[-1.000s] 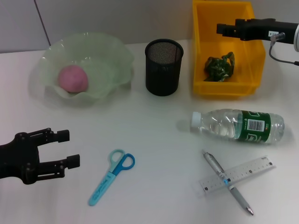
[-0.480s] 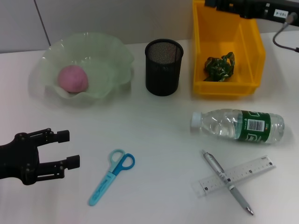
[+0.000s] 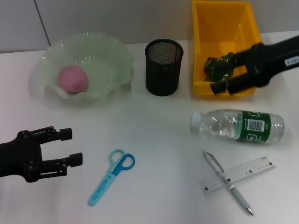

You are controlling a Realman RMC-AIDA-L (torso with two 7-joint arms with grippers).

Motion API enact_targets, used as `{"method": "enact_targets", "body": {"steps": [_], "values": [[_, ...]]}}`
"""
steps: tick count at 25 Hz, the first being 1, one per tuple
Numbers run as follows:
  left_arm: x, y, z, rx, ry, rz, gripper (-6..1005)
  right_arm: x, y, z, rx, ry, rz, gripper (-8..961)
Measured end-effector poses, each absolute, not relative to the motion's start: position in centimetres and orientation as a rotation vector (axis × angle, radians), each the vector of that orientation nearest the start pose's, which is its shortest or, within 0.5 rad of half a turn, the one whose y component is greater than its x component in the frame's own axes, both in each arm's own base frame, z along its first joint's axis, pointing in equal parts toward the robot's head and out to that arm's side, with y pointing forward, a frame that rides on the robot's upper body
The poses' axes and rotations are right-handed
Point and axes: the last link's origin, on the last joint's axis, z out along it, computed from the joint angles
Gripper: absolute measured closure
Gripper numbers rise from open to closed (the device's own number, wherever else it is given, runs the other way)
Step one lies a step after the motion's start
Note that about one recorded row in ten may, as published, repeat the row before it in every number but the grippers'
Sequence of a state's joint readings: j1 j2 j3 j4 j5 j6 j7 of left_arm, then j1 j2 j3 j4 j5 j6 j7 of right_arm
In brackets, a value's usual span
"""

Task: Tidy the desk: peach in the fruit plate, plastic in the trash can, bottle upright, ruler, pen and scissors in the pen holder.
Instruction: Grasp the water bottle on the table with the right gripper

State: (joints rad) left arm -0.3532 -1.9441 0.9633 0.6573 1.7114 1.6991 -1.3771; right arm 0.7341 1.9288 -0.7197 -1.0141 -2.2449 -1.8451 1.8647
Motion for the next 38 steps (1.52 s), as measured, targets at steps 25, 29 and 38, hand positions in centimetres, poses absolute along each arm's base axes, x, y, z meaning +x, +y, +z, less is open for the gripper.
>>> {"method": "enact_targets", "body": {"steps": [25,29,38], "values": [[-29.5,29.1,4.1,-2.703,-0.680,-0.812,189,18.3,39.2,5.1,-2.859,0.340,-0.759,242],[-29.7,29.0,4.2,-2.695,-0.685,-0.812,189,18.8,39.2,3.8,-2.845,0.323,-0.827,243],[-29.8,28.9,4.3,-2.692,-0.686,-0.813,189,19.7,39.3,2.7,-2.808,0.307,-0.888,241]]}}
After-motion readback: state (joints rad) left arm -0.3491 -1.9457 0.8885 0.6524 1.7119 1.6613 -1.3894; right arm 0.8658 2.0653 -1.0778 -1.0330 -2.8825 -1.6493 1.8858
